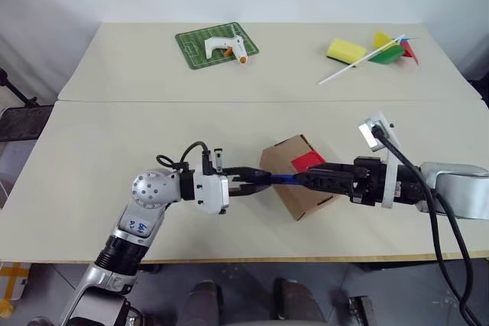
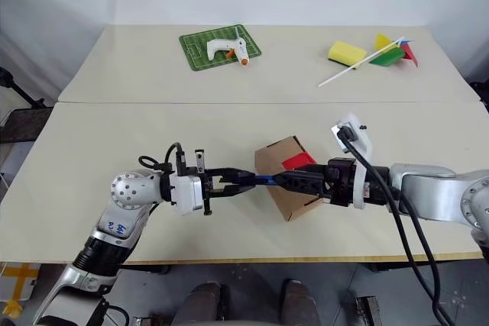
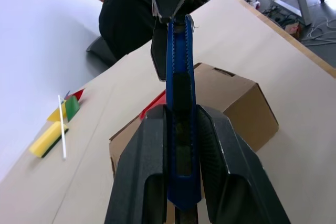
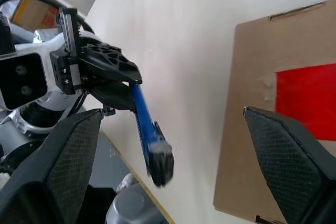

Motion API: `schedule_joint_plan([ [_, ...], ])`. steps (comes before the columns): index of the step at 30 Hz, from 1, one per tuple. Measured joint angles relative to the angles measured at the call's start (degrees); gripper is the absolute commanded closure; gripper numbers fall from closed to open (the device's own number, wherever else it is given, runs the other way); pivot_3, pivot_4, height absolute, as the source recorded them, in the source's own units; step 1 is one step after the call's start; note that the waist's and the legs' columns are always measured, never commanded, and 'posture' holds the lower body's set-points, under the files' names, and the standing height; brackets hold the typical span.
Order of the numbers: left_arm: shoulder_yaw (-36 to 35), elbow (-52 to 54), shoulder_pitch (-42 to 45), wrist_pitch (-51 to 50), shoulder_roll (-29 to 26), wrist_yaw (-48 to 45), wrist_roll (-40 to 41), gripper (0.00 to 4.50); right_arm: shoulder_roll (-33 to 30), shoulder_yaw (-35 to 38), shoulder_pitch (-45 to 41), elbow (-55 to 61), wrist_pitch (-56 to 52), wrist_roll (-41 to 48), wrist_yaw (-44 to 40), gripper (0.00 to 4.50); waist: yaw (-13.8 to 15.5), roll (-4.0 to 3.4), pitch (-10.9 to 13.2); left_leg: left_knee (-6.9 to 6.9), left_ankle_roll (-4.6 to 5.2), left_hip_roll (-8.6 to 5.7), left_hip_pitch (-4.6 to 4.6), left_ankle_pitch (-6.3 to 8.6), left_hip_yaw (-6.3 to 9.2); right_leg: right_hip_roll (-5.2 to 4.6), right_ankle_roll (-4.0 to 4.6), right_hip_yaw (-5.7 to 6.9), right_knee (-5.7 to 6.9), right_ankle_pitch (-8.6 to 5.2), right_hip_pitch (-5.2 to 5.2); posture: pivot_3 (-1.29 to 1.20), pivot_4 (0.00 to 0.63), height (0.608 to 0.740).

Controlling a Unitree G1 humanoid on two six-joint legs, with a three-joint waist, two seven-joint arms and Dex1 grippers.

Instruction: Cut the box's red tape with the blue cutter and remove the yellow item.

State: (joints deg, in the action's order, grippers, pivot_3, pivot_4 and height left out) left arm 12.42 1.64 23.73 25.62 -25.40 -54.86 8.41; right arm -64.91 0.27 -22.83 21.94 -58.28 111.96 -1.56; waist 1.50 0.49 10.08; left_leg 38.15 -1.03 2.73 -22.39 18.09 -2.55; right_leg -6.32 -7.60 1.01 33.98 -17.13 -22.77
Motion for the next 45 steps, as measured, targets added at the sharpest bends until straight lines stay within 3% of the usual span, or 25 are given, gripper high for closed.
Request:
schedule_joint_plan([
  [5,0.6,0.1,-0.8,-0.5,0.6,1.0,-0.9,4.04,0.6,-0.6,-1.8,-1.2,-1.9,0.0,-0.1,0.03,0.0,0.00,0.0,0.02,0.03,0.00,0.00,0.01,0.00,0.00,0.00,0.00,-0.04,0.00,0.00,0.00,0.150,0.740],
  [8,0.6,0.0,-0.7,-0.5,1.0,1.7,-1.5,4.04,0.8,-1.7,-2.5,-2.0,-2.3,0.0,0.0,0.58,0.0,0.00,0.0,0.02,0.03,0.00,0.01,0.01,0.00,0.00,0.00,0.00,-0.01,0.00,0.00,0.00,0.150,0.740],
  [20,0.6,-1.1,0.4,-0.3,1.7,3.1,-2.6,4.04,5.3,-2.4,-3.9,-1.8,-1.7,0.4,2.6,4.36,0.0,0.00,0.0,0.02,0.02,0.00,0.00,0.01,-0.01,0.01,-0.02,0.00,0.10,0.01,0.00,0.00,0.150,0.740],
  [24,0.6,-1.3,0.4,-0.3,1.8,3.2,-2.6,4.04,5.7,-2.4,-3.9,-1.9,-1.7,0.4,2.9,4.34,0.0,0.00,0.0,0.03,0.03,-0.01,-0.01,0.01,-0.01,0.00,-0.03,0.00,0.09,0.01,0.00,0.00,0.150,0.740],
  [28,0.5,-0.1,0.0,-3.3,1.7,2.6,-0.4,2.76,5.7,-2.2,-3.8,-2.3,-1.9,-0.5,2.7,4.34,0.0,0.00,0.0,0.03,0.03,0.00,-0.01,0.02,-0.01,0.01,-0.03,0.00,0.10,0.02,0.00,0.00,0.150,0.740],
  [31,-1.5,2.8,-1.3,-12.4,1.4,4.2,4.2,1.87,4.9,-1.3,-3.2,-2.5,-2.4,-1.7,0.9,4.34,-0.1,0.00,0.0,0.02,0.03,0.01,-0.01,0.02,0.01,0.01,-0.04,0.00,0.12,0.02,-0.01,0.00,0.150,0.740],
  [35,-13.1,4.5,-5.5,-33.7,-6.4,6.3,18.1,1.86,-0.3,6.3,-0.2,-2.3,-4.7,-4.9,-6.3,4.34,-0.5,-0.02,0.0,-0.02,0.04,0.14,0.00,0.02,0.05,0.13,-0.04,0.03,0.12,0.02,-0.04,0.00,0.150,0.740],
  [39,-19.9,-0.7,-4.7,-42.8,-12.8,3.1,23.6,1.86,-1.5,13.8,4.1,-1.9,-4.9,-6.8,-11.2,4.34,0.0,-0.02,0.0,-0.01,0.02,0.15,0.03,0.01,0.04,0.18,0.00,0.05,0.07,0.00,-0.04,0.00,0.150,0.740],
  [42,-21.4,-7.0,-1.7,-46.7,-14.7,0.5,23.8,2.51,-3.7,21.3,8.2,-1.5,-5.2,-12.4,-15.1,4.34,0.5,-0.02,0.0,0.02,-0.01,0.04,0.00,0.00,0.04,0.12,0.02,0.03,0.00,-0.01,-0.03,0.00,0.150,0.740],
  [45,-16.7,-7.3,2.1,-47.3,-11.7,-1.4,21.9,3.41,-6.9,27.5,12.2,-1.5,-4.2,-24.8,-20.3,4.34,1.2,-0.01,0.0,0.05,0.01,-0.09,-0.03,0.01,-0.04,0.04,-0.02,-0.06,0.01,0.03,0.03,0.00,0.150,0.740],
])
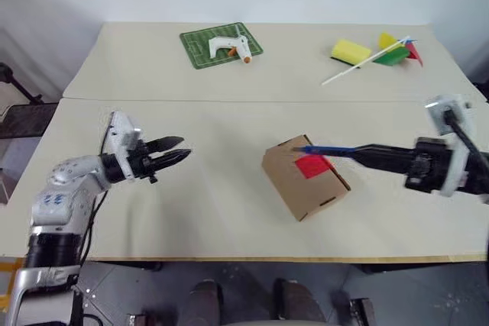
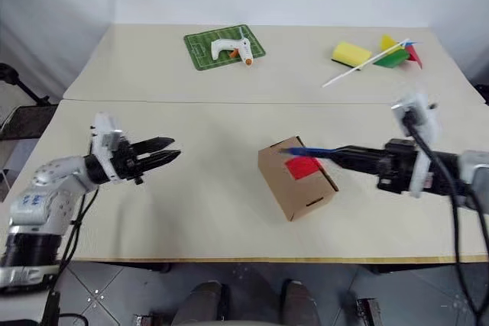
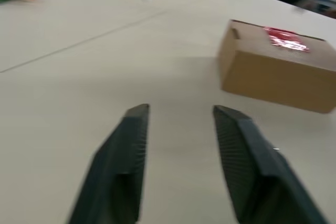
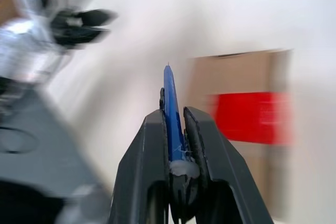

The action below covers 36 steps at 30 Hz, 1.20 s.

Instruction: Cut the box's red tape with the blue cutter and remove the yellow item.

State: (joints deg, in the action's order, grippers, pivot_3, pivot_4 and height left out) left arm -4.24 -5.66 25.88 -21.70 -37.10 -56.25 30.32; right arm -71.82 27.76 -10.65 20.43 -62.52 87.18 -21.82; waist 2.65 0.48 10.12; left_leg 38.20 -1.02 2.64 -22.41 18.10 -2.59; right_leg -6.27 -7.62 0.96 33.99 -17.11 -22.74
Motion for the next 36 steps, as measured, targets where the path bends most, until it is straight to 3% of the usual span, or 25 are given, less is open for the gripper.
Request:
schedule_joint_plan([
  [3,4.6,-1.0,3.3,-1.5,5.3,1.2,-2.5,4.40,-0.2,2.0,1.0,-0.3,1.9,-8.9,-3.2,4.34,-0.1,0.03,0.0,0.00,-0.09,0.01,0.01,-0.05,-0.11,0.01,-0.10,-0.03,0.00,0.05,-0.02,0.00,0.150,0.740],
  [7,13.9,-6.0,11.8,-2.7,18.5,3.7,-7.0,4.50,-0.2,0.5,-3.6,0.3,2.2,-13.1,-1.1,4.34,0.3,0.10,0.0,0.06,-0.23,0.01,-0.02,-0.13,-0.12,0.04,-0.27,-0.03,-0.04,0.14,-0.03,0.00,0.150,0.740],
  [10,16.3,-10.9,17.2,-2.7,23.1,5.7,-10.0,4.50,0.4,-2.1,-7.5,2.1,0.6,-12.1,2.7,4.34,-0.8,0.15,0.1,-0.03,-0.23,0.06,0.00,-0.13,-0.19,0.06,-0.27,-0.04,-0.04,0.14,-0.12,0.00,0.150,0.740],
  [18,17.3,-20.3,25.5,-0.7,26.7,8.4,-17.2,4.50,0.8,-3.1,-9.0,4.3,-3.9,-8.2,8.5,4.34,-1.1,0.14,0.1,-0.03,-0.23,0.09,-0.05,-0.13,-0.31,0.04,-0.29,-0.01,-0.02,0.15,-0.25,0.00,0.150,0.740],
  [25,20.4,-17.4,25.2,-2.2,26.4,5.7,-19.6,4.50,4.5,-6.2,-10.2,6.7,-3.9,-5.0,13.5,4.34,-0.8,0.14,0.1,0.01,-0.23,0.08,-0.05,-0.14,-0.31,0.02,-0.29,-0.02,0.02,0.15,-0.24,0.00,0.150,0.740],
  [36,21.0,-15.0,23.7,-1.6,26.3,5.6,-21.5,4.50,4.9,-7.6,-9.7,7.1,-3.9,-5.8,13.7,4.34,-0.9,0.13,0.1,0.04,-0.22,0.08,-0.04,-0.13,-0.31,0.02,-0.29,-0.04,0.08,0.15,-0.24,0.00,0.150,0.740],
])
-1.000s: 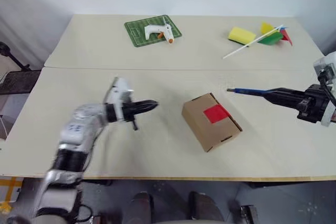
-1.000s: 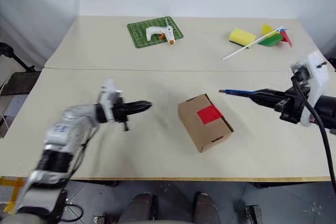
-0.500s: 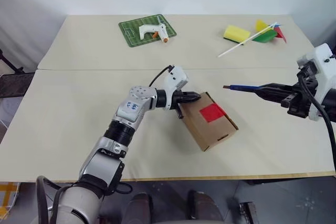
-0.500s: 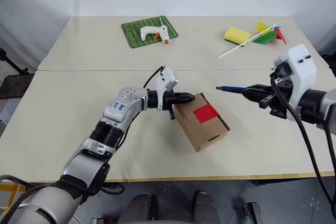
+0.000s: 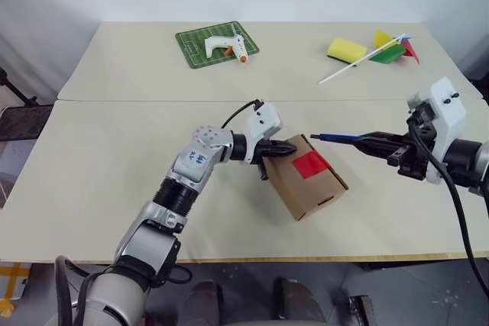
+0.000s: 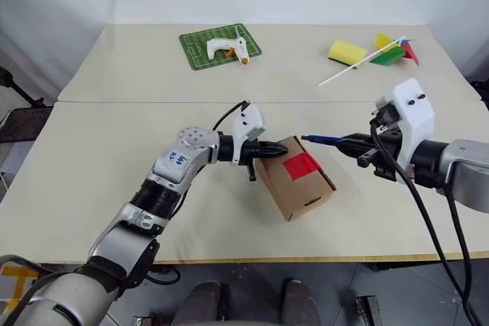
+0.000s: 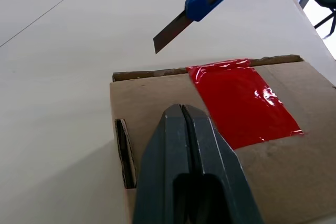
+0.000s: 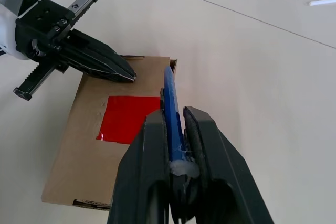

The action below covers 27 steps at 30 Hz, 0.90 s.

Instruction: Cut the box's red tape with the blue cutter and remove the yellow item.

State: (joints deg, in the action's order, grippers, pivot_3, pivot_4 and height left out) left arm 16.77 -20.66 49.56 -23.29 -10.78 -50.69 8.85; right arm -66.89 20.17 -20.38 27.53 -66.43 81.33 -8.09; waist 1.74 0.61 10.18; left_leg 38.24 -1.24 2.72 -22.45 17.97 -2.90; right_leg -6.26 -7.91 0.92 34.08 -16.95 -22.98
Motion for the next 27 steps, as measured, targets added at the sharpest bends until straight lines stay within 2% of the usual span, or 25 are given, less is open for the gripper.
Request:
schedule_joint_plan([
  [5,0.2,1.3,-0.9,-0.1,-0.2,-0.4,-0.1,4.50,1.6,-1.8,1.0,0.3,0.0,-1.2,-0.1,4.34,0.0,0.00,0.0,0.06,0.00,0.00,0.01,0.00,0.00,0.00,0.00,0.00,0.05,0.00,0.01,0.00,0.150,0.740],
  [27,0.3,2.5,-1.6,-0.5,-0.5,-0.8,-0.8,4.50,4.1,-1.7,0.9,0.1,1.1,-8.0,-3.1,4.34,-0.1,-0.01,0.0,0.37,0.02,0.00,0.03,0.01,0.01,0.00,0.00,-0.04,0.36,0.00,0.01,0.00,0.150,0.740],
])
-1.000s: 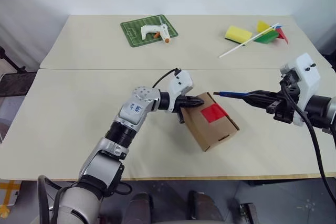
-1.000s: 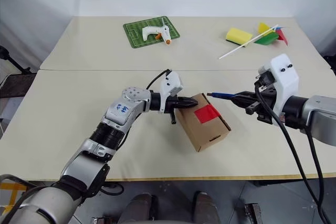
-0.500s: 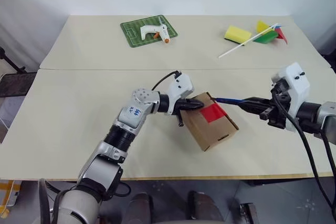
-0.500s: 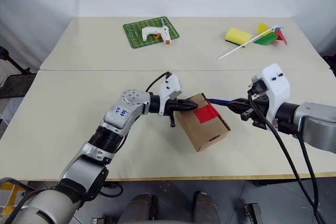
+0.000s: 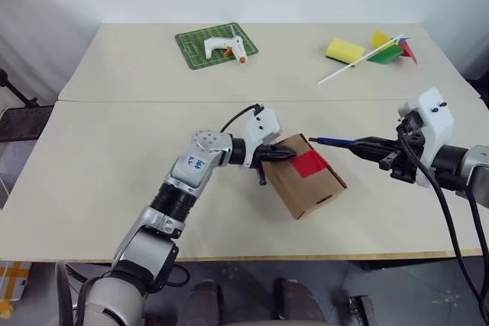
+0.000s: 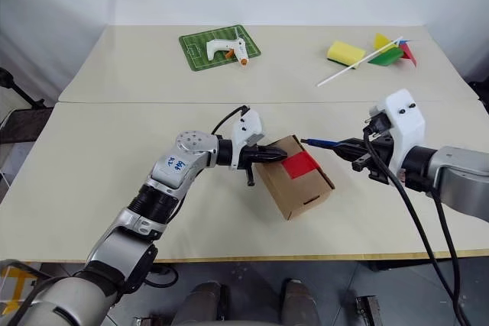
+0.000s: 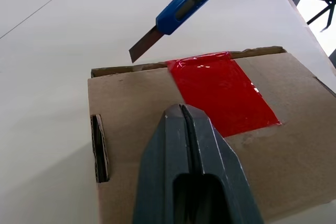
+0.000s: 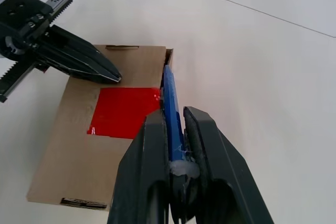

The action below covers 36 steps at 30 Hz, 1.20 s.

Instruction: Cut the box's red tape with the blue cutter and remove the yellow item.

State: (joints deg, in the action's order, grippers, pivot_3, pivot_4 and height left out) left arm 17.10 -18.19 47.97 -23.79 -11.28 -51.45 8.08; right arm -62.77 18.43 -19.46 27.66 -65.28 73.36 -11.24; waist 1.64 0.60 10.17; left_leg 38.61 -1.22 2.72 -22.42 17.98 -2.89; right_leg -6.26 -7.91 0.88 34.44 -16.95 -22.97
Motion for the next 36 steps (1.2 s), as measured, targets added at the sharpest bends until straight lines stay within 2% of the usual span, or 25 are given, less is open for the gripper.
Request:
schedule_joint_plan([
  [16,0.0,1.5,-0.8,-0.6,0.0,0.0,-0.2,4.50,2.9,-0.1,-1.1,-0.1,0.1,-3.8,-1.6,4.34,0.0,0.00,0.0,0.14,0.16,0.00,0.00,0.09,0.01,0.00,0.00,-0.02,0.12,0.00,0.00,0.00,0.150,0.740],
  [36,0.0,1.7,-0.8,-0.8,0.0,0.0,-0.4,4.50,3.4,-0.9,-1.4,0.1,-2.4,-4.3,-2.5,4.34,0.0,0.00,0.0,0.23,0.23,0.00,-0.01,0.13,0.02,0.00,0.00,-0.03,0.20,0.00,0.00,0.00,0.150,0.740],
])
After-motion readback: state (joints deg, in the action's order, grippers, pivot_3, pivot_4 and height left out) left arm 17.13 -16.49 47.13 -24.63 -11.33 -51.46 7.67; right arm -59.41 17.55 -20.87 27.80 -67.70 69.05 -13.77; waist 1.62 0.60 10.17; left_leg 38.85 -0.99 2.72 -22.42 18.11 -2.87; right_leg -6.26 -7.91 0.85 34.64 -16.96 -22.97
